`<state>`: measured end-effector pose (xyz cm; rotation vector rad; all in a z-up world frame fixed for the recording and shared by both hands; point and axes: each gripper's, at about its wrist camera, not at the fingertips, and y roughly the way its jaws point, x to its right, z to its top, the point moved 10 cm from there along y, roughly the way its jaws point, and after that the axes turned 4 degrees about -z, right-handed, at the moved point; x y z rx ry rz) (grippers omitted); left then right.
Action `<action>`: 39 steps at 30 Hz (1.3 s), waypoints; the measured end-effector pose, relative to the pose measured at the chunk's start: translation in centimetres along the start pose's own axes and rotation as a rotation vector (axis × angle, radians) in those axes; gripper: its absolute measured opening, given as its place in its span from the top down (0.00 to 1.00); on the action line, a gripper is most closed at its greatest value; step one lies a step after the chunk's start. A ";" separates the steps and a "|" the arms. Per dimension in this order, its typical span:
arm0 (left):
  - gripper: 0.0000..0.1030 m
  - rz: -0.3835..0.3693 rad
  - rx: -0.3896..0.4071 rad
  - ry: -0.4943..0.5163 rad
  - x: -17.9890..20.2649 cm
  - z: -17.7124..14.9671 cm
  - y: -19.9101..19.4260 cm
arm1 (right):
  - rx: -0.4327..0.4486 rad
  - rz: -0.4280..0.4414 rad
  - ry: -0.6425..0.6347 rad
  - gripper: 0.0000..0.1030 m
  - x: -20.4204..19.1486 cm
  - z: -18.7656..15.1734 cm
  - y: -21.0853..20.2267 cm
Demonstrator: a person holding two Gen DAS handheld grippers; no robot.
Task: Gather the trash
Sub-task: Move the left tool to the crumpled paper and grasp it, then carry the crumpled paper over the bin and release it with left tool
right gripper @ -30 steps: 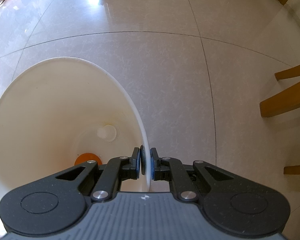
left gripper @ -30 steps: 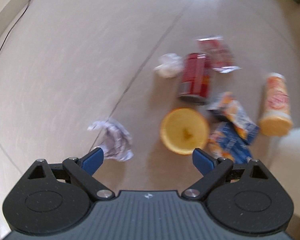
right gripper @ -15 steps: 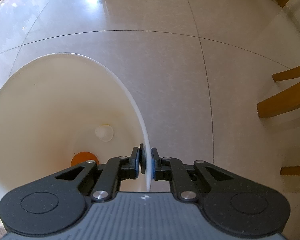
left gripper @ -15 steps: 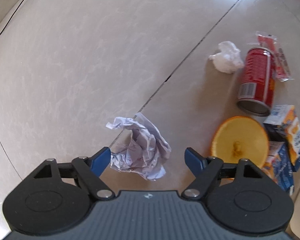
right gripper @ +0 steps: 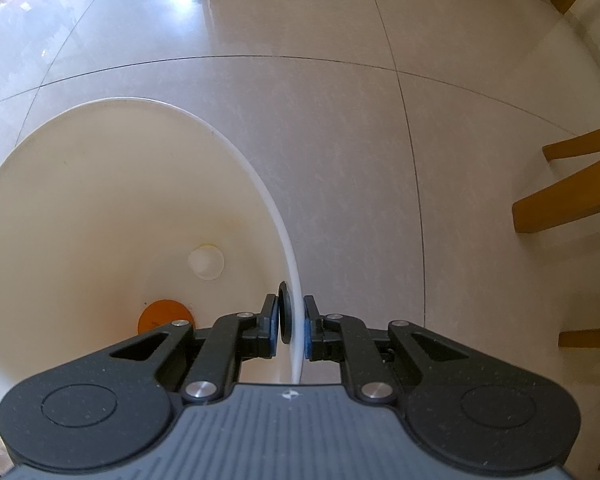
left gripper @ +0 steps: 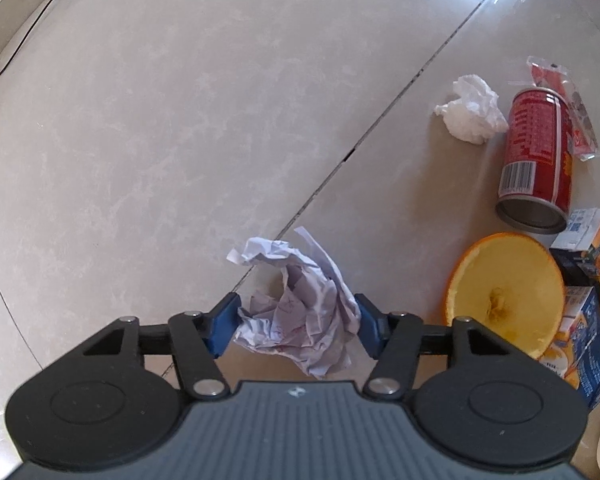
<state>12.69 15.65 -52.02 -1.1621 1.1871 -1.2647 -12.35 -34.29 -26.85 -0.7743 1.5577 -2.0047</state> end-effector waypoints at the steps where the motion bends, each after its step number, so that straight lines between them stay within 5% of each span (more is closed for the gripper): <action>1: 0.46 0.000 0.003 -0.001 0.0 0.0 -0.1 | 0.000 0.000 -0.001 0.86 0.0 0.0 0.0; 12: 0.54 0.003 -0.004 0.056 1.2 0.8 -1.8 | -0.002 0.003 -0.002 0.86 0.1 -0.2 0.2; 21: 0.54 -0.014 0.014 0.221 5.0 2.2 -7.1 | -0.013 0.011 -0.008 0.87 0.0 0.0 0.2; 39: 0.54 -0.180 0.089 0.777 21.8 -1.0 -24.7 | -0.038 0.053 -0.002 0.89 0.5 0.3 0.3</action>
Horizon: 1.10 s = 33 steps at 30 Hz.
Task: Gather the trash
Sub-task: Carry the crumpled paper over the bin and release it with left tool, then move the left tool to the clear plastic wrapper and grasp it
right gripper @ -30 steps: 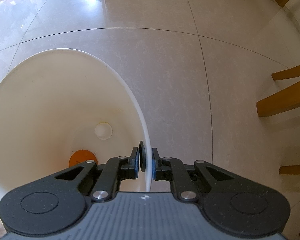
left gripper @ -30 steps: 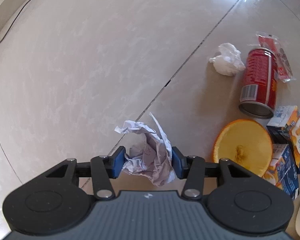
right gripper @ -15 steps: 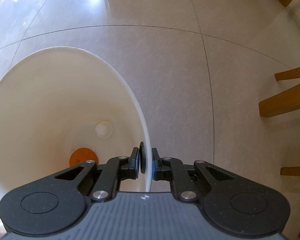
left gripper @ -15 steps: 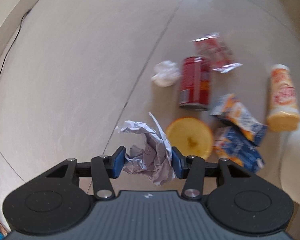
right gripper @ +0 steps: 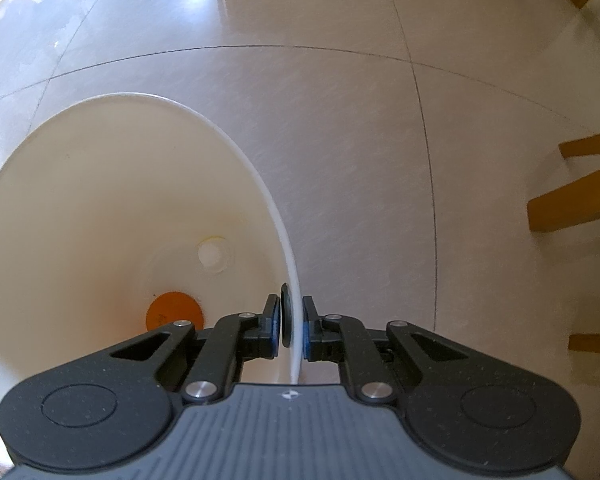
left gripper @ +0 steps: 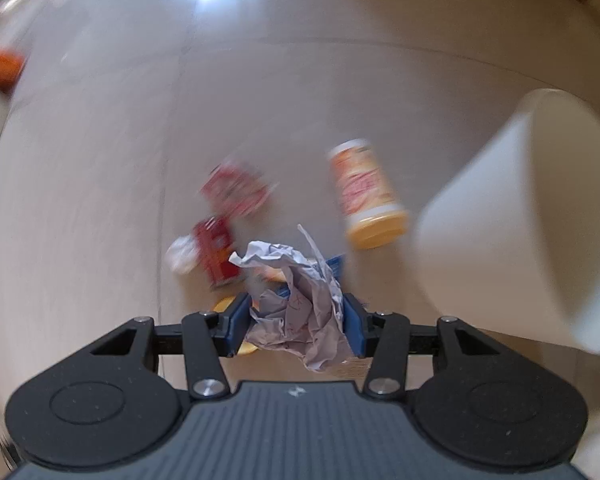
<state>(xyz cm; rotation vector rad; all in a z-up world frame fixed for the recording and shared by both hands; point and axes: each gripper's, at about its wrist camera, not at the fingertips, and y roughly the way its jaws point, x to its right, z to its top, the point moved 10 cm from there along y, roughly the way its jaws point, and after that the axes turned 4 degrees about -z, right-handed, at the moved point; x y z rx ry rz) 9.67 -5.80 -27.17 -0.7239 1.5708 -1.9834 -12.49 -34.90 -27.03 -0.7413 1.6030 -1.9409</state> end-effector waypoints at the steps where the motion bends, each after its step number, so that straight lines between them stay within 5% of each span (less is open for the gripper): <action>1: 0.54 -0.011 0.007 0.035 1.2 0.5 -0.8 | -0.003 0.007 0.006 0.89 0.1 0.0 0.0; 7: 0.53 -0.092 0.041 0.216 8.9 3.5 -4.5 | -0.006 0.015 0.007 0.89 0.1 0.2 0.2; 15: 0.53 -0.169 0.034 0.385 17.6 5.4 -4.6 | -0.007 0.033 0.024 0.90 0.3 0.0 0.2; 17: 0.43 -0.187 0.039 0.416 19.6 5.5 -4.6 | -0.005 0.033 0.022 0.90 0.3 0.0 0.1; 19: 0.23 -0.213 0.051 0.434 21.0 5.5 -4.7 | -0.003 0.031 0.017 0.90 0.4 0.0 0.1; 20: 0.16 -0.223 0.065 0.436 21.4 5.6 -4.7 | -0.003 0.032 0.017 0.90 0.4 0.0 0.1; 33: 0.09 -0.212 0.135 0.438 18.9 5.1 -6.1 | 0.000 0.022 0.009 0.89 0.0 0.1 0.1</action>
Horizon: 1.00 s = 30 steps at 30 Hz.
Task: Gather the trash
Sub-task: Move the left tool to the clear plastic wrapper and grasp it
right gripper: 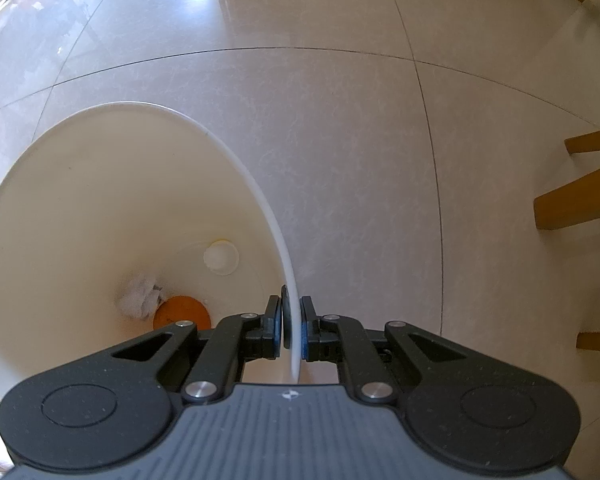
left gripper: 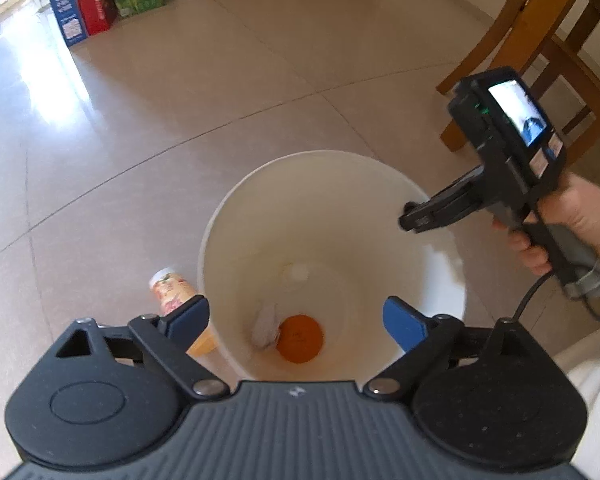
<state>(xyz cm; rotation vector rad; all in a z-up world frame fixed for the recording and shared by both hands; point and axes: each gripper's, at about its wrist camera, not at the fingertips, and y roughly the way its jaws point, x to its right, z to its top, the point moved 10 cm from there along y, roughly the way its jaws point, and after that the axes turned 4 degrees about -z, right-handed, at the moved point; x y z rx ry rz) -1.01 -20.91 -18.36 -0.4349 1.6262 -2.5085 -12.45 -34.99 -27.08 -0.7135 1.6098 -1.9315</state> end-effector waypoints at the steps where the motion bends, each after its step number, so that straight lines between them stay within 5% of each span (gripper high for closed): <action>1: 0.09 0.010 0.005 0.000 -0.4 -0.4 -0.1 | 0.000 0.000 -0.001 0.89 0.0 0.0 0.0; 16: 0.08 0.067 0.017 -0.194 -7.4 -8.7 -0.5 | -0.013 -0.015 -0.001 0.89 -0.3 0.3 0.0; 30: 0.08 0.106 -0.049 -0.326 -9.0 -17.1 7.5 | 0.017 -0.016 -0.008 0.89 -0.2 -0.1 -0.6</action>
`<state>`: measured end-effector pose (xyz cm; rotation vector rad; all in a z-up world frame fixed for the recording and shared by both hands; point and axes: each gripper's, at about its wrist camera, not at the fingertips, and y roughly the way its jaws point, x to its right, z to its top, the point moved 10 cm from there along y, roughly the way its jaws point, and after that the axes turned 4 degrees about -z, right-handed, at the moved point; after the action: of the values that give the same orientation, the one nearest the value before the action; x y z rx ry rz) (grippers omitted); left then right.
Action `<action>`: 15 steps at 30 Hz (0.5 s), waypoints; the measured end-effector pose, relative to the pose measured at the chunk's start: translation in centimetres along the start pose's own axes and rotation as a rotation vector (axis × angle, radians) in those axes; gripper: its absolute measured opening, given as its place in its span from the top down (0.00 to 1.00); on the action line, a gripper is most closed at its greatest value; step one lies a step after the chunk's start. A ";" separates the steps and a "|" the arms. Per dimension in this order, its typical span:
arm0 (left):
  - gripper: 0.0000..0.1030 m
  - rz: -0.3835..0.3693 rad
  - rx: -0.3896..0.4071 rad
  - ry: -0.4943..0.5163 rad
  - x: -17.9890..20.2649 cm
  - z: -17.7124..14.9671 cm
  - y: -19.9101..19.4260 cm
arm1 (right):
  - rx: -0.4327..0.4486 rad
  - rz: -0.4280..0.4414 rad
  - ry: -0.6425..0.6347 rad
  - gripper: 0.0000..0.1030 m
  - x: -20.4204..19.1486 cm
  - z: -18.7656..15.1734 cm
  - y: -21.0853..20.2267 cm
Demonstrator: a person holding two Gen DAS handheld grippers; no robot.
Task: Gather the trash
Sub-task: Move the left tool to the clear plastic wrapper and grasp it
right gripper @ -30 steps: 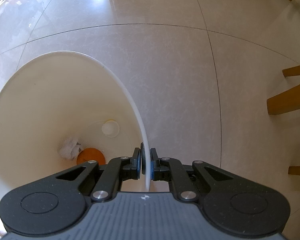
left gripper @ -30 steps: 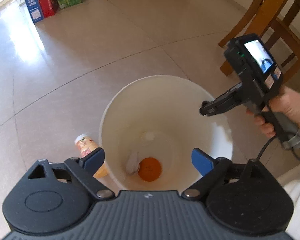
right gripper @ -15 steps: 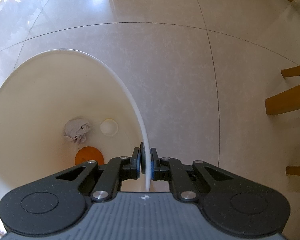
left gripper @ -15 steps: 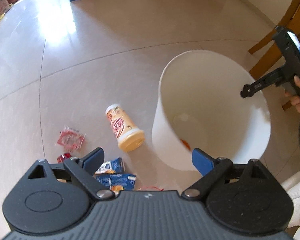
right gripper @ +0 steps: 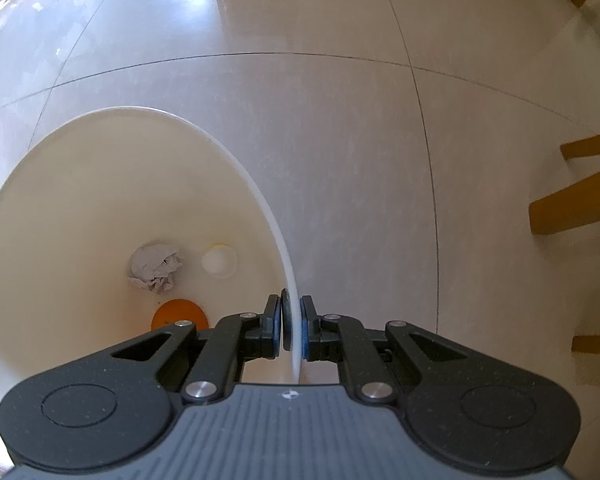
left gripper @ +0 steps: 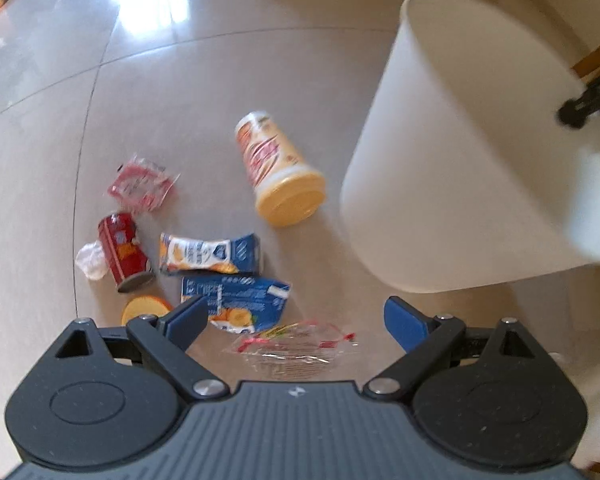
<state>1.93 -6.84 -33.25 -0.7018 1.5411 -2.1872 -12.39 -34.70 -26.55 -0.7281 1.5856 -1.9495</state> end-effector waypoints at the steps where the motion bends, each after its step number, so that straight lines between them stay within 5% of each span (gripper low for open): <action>1: 0.08 0.008 0.001 -0.013 -0.2 -0.5 0.8 | 0.001 -0.002 0.000 0.89 0.0 0.0 0.0; 5: 0.08 0.027 -0.033 -0.119 -1.1 -3.1 4.0 | 0.002 -0.010 -0.005 0.88 -0.3 0.0 -0.1; 15: 0.08 0.000 -0.069 -0.578 -3.9 -5.4 9.2 | 0.012 -0.030 -0.020 0.88 -0.7 -0.1 -0.1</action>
<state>2.06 -3.57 -44.15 -1.2223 1.3036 -1.7146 -11.99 -34.17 -26.56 -0.7685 1.5586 -1.9643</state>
